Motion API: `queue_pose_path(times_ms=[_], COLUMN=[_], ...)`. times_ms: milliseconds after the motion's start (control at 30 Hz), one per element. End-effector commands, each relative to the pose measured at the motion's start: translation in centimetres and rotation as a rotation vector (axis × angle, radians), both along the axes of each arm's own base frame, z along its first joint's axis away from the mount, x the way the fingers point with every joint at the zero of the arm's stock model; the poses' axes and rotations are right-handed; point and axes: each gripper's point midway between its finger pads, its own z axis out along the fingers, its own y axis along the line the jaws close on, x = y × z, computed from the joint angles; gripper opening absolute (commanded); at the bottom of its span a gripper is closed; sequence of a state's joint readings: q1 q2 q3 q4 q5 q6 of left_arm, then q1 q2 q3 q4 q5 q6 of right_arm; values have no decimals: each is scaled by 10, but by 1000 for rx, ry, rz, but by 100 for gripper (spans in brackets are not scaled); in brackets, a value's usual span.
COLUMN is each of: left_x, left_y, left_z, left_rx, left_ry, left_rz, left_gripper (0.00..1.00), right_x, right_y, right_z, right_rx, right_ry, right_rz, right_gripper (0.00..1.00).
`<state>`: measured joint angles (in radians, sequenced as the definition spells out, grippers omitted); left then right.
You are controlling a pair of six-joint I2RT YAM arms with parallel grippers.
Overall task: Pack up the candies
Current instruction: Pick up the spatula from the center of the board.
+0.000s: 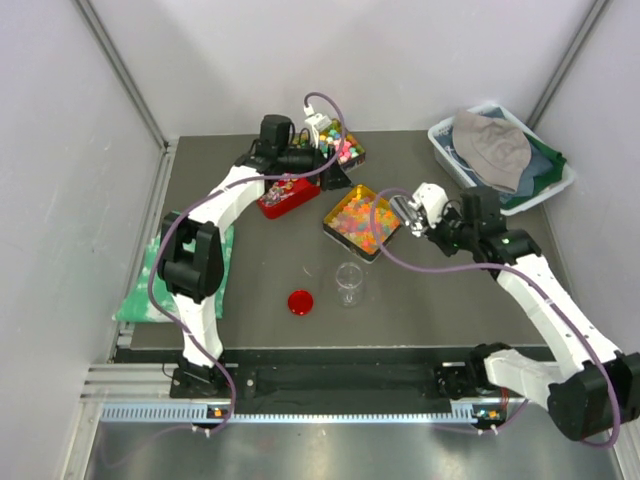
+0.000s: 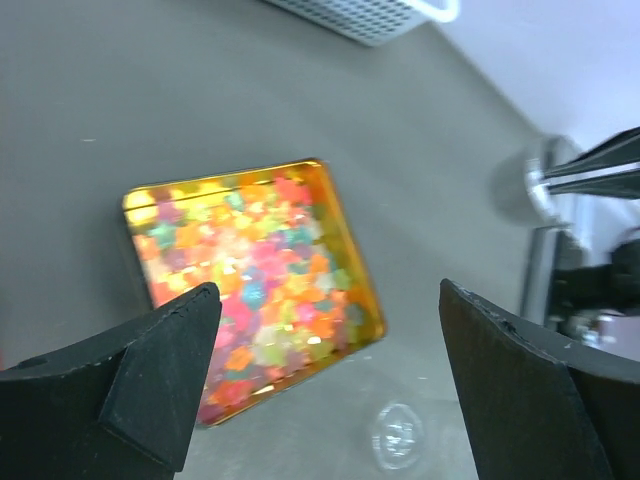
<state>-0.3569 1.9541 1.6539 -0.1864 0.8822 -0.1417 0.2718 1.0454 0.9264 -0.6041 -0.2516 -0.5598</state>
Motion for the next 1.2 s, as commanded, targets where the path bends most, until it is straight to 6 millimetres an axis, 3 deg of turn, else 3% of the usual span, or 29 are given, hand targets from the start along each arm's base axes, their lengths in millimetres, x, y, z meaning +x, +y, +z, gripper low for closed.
queue_pose_path(times_ms=[0,100,233,567,900,1167], left_x=[-14,-15,-21,-32,-33,-35], left_y=[-15,-15,-21,-36,-42,-48], left_z=[22,19,9,0,-8,-10], left_rx=[-98,-92,-85,-56,-44,-41], left_ry=[81,103,150,161,165,165], left_rz=[-101,-102,-131,-150,-152,-162], left_gripper=[92,90,77,77,77,68], right_x=[25,32,44,63,63,60], right_y=[3,7,15,42,65,82], right_z=[31,37,46,51,50,43], right_rx=[-93,-162,-240,-364,-375,-378], right_ry=[-137,-182,-249,-319,-330,-318], right_rz=[-76,-83,-101,-62,-9,30], right_gripper=[0,0,0,0,0,0])
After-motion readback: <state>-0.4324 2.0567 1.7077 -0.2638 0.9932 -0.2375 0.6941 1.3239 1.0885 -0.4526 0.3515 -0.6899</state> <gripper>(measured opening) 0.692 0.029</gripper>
